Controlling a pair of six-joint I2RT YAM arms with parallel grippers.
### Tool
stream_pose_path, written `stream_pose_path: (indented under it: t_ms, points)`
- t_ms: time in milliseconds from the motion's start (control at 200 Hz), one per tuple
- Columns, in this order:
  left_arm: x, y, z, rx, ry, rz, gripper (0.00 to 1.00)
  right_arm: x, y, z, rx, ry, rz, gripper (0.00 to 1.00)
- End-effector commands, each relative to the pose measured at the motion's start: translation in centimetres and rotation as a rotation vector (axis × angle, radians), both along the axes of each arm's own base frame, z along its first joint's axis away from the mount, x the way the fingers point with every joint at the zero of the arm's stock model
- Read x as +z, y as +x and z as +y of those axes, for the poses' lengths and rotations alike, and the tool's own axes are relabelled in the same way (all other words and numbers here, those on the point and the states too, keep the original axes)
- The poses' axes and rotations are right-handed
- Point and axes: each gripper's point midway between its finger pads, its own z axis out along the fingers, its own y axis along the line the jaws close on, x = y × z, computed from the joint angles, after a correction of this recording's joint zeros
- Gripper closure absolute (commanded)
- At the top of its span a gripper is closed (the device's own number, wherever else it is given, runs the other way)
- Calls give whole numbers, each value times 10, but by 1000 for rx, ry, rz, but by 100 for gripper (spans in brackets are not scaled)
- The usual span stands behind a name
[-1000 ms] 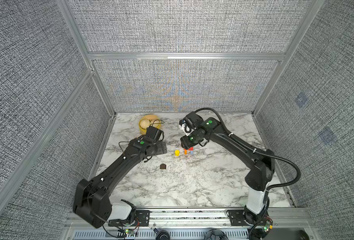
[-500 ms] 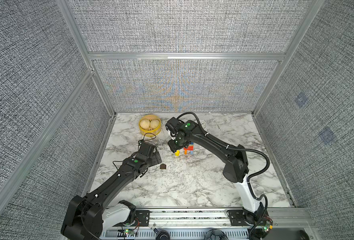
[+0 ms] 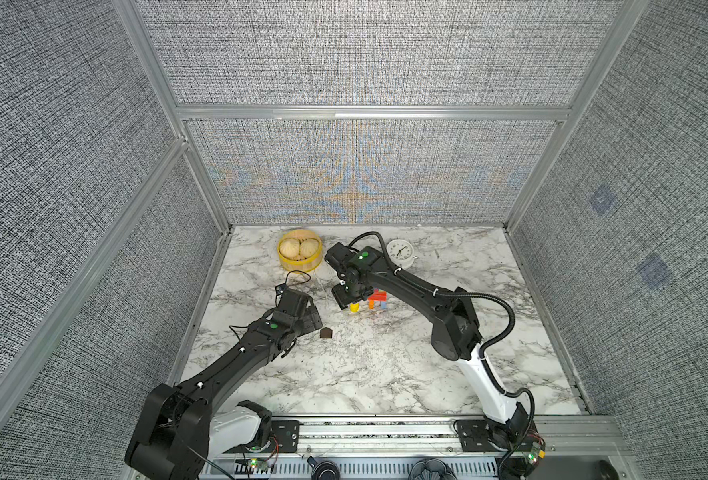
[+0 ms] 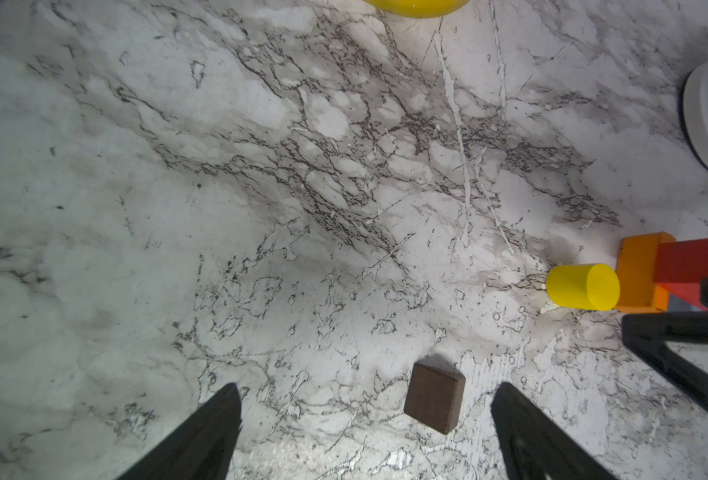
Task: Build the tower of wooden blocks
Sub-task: 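Lower the right gripper over the yellow cylinder while the left lowers over the brown cube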
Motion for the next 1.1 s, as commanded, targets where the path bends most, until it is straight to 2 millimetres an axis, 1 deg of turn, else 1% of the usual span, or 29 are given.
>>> stream_pose_path:
  t_ms: [0,195,590,805,875,1095]
  points:
    - [-2,3,-3,-1,-23,-6,5,-4,3,0,-10,-6,-2,33]
    - [-10,2,-2,4,-20,16,5,-15,3,2,-6,-10,13,27]
    - [-19,4,-2,2,-16,46,5,-35,5,-1,-16,-19,48,27]
    - [-22,4,-2,0,-19,56,5,-41,5,-1,-19,-15,65,27]
    - [-22,4,-2,1,-19,58,5,-42,4,-1,-20,-14,70,29]
    - [-22,3,0,6,-19,59,5,-44,3,0,-16,-6,80,41]
